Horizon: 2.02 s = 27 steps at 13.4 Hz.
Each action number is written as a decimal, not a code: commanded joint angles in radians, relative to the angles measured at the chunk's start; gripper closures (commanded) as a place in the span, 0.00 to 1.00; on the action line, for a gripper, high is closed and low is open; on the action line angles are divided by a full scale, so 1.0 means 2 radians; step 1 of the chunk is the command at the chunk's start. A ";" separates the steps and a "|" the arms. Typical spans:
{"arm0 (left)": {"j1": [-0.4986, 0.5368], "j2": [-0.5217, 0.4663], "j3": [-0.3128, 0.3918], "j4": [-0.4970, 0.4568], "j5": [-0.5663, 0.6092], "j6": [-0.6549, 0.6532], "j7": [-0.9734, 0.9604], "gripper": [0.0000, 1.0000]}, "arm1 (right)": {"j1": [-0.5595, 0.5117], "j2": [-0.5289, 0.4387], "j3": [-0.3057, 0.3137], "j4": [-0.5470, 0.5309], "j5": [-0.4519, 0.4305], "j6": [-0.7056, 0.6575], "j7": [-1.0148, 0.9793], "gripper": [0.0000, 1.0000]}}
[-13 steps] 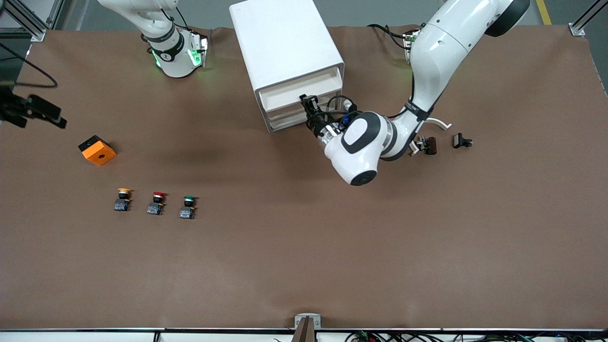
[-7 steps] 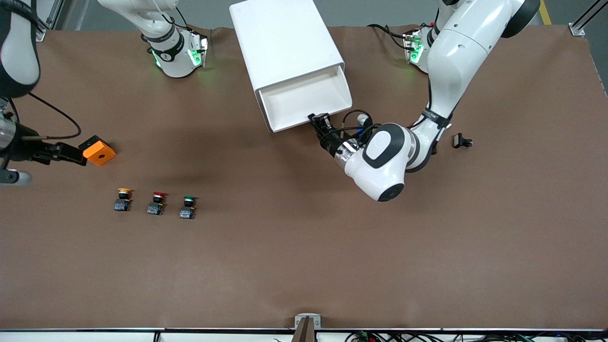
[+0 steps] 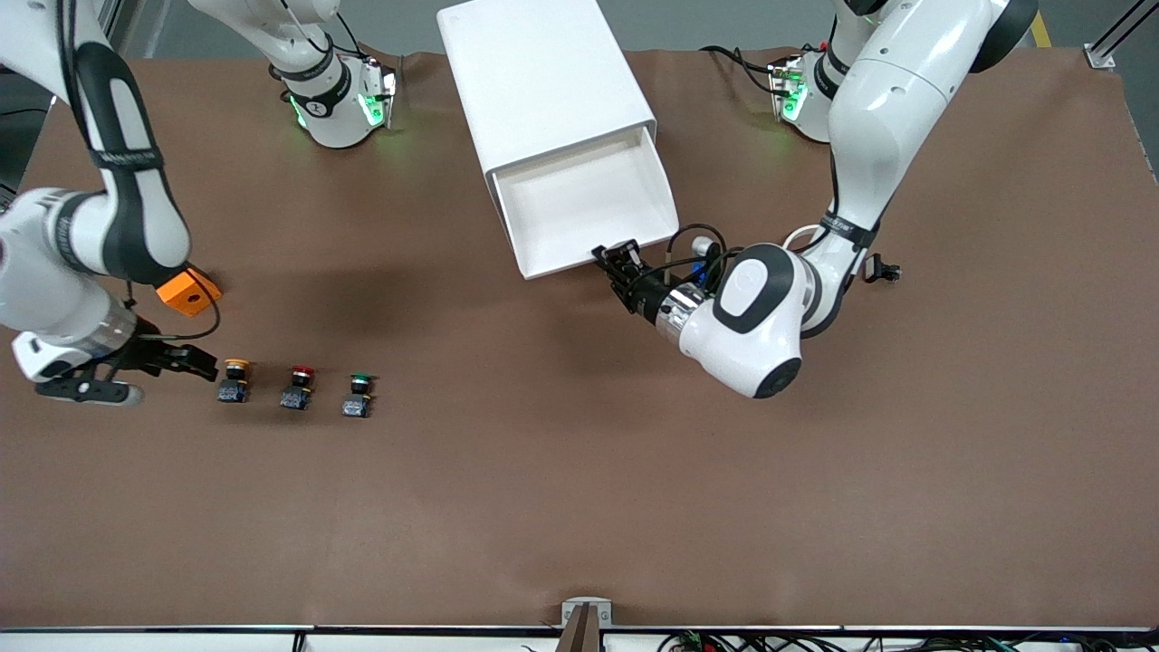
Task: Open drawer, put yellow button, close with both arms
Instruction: 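Grasp the yellow button with the right gripper while the left gripper withdraws, then carry the yellow button over the open drawer with the right gripper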
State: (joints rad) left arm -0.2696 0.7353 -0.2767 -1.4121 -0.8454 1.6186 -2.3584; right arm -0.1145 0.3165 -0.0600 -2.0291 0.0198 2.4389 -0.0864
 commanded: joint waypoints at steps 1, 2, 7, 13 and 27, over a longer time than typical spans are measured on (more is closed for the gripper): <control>0.013 0.008 -0.001 0.018 -0.006 0.011 0.013 1.00 | -0.018 0.037 0.008 -0.007 -0.001 0.053 -0.020 0.00; 0.014 0.008 0.001 0.018 -0.006 0.011 0.016 0.96 | -0.021 0.056 0.008 -0.007 -0.001 0.074 -0.034 0.00; 0.017 0.007 0.009 0.034 -0.005 0.034 0.024 0.00 | -0.025 0.083 0.008 -0.006 -0.001 0.093 -0.043 0.00; 0.018 -0.030 0.020 0.076 0.090 0.034 0.114 0.00 | -0.025 0.100 0.008 0.004 0.000 0.113 -0.042 0.00; 0.106 -0.127 0.026 0.074 0.434 -0.037 0.721 0.00 | -0.021 0.114 0.010 0.019 0.003 0.085 -0.036 1.00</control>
State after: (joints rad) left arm -0.0740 0.5242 -0.2272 -1.2409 -0.0526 1.5583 -1.0617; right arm -0.1485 0.5580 -0.0514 -2.0226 0.0203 2.6709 -0.1586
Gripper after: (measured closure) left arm 0.000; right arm 0.595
